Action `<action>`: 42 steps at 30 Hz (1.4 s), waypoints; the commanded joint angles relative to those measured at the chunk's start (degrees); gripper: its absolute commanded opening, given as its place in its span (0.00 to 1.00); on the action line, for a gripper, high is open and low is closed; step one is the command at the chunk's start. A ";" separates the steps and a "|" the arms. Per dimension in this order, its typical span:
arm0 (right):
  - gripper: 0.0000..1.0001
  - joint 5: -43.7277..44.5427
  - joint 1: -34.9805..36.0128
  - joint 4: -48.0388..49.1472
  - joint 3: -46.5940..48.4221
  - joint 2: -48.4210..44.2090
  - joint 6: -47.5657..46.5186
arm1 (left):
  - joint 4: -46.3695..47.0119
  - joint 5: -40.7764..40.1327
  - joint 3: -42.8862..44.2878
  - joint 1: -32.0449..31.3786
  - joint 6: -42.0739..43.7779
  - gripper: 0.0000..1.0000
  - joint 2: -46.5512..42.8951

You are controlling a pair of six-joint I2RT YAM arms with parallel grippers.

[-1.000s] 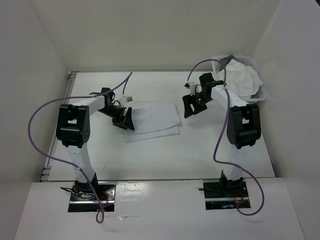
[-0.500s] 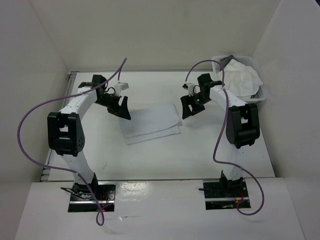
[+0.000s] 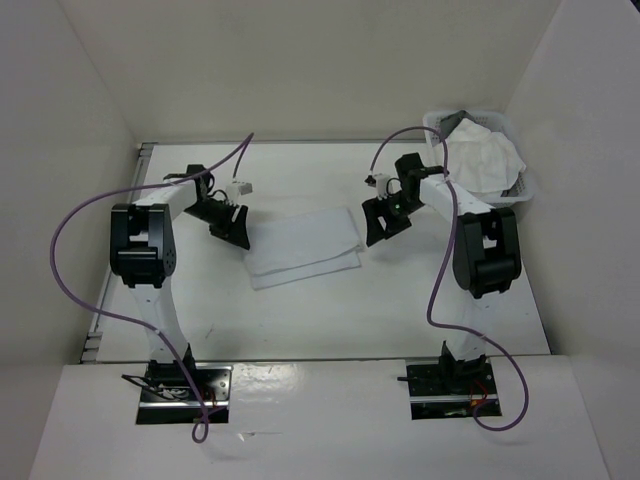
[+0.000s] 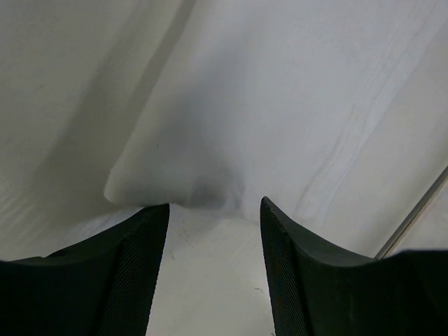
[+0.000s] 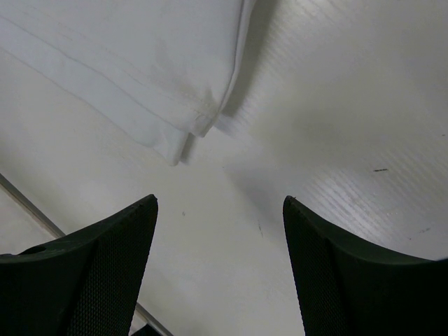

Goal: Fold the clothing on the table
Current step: Fold the skirt

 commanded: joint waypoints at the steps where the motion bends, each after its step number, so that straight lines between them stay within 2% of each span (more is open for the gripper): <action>1: 0.77 -0.08 0.09 -1.19 -0.74 -4.96 -0.86 | 2.57 -0.49 3.15 0.46 2.14 0.62 0.45; 5: 0.77 0.54 0.09 -1.19 -1.26 -5.49 -1.38 | 2.05 -1.11 5.53 0.46 2.14 0.62 0.46; 9: 0.77 0.54 0.09 -1.19 -1.79 -6.02 -1.38 | 3.98 -5.23 6.15 1.07 0.91 0.64 -0.25; 12: 0.77 0.54 0.09 -1.80 -1.79 -6.02 -1.38 | 0.13 -3.22 8.43 2.12 2.04 0.64 1.77; 18: 0.77 0.54 0.09 -1.80 -1.79 -5.50 -1.38 | 0.64 -4.18 8.43 2.66 3.36 0.65 -1.57; 31: 0.77 0.54 0.09 -3.38 -1.70 -4.96 -1.91 | -7.26 4.43 17.83 2.66 11.01 0.65 10.47; 42: 0.77 1.59 0.09 -3.91 -1.18 -4.44 -1.91 | -12.54 8.21 19.77 2.13 16.10 0.65 15.83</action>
